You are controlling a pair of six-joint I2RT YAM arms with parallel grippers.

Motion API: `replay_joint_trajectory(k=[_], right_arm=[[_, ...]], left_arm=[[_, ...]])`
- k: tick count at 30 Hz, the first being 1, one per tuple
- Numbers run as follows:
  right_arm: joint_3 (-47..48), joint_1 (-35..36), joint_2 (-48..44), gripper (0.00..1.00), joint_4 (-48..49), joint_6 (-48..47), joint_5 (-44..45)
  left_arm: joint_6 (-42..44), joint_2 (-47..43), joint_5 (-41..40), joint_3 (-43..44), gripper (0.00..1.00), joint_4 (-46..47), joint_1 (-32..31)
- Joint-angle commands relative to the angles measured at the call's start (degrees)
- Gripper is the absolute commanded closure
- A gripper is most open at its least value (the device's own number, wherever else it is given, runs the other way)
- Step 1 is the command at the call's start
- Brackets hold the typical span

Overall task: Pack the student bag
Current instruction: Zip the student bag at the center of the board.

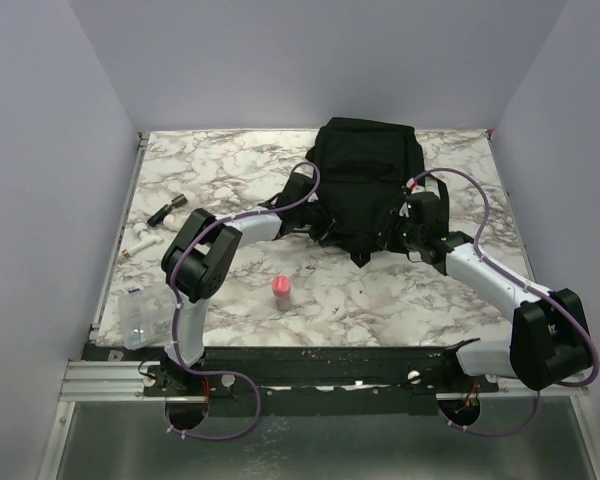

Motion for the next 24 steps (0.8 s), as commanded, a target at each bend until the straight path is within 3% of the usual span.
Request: replay_joint_trajectory(k=[1, 3, 4, 7, 14, 21, 24], right_arm=[[2.58, 2.04, -0.87, 0.99, -4.78, -0.51, 9.05], [2.76, 1.98, -1.35, 0.99, -6.04, 0.31, 10.68], [2.84, 1.96, -1.37, 1.0, -6.29, 0.77, 11.15], [4.02, 1.47, -0.91, 1.0, -8.37, 0.73, 13.56], [6.76, 0.42, 0.47, 1.0, -8.55, -0.91, 7.58], [7.99, 0.35, -0.05, 0.96, -10.39, 1.27, -13.45], [7.15, 0.33, 0.3, 0.89, -9.33, 5.76, -21.0]], left_arm=[[6.0, -1.22, -3.74, -0.59, 0.74, 1.19, 2.34], [8.38, -2.48, -4.45, -1.78, 0.87, 0.53, 3.39], [9.44, -3.12, -4.68, -2.59, 1.0, 0.34, 3.83], [11.76, -6.02, -5.43, -5.94, 1.0, 0.21, 5.0], [14.21, -8.13, -1.09, -7.56, 1.0, 0.29, 5.07], [18.65, -14.44, -1.59, -11.15, 0.5, 0.52, 3.71], [20.53, -17.65, -1.57, -13.0, 0.4, 0.67, 2.79]])
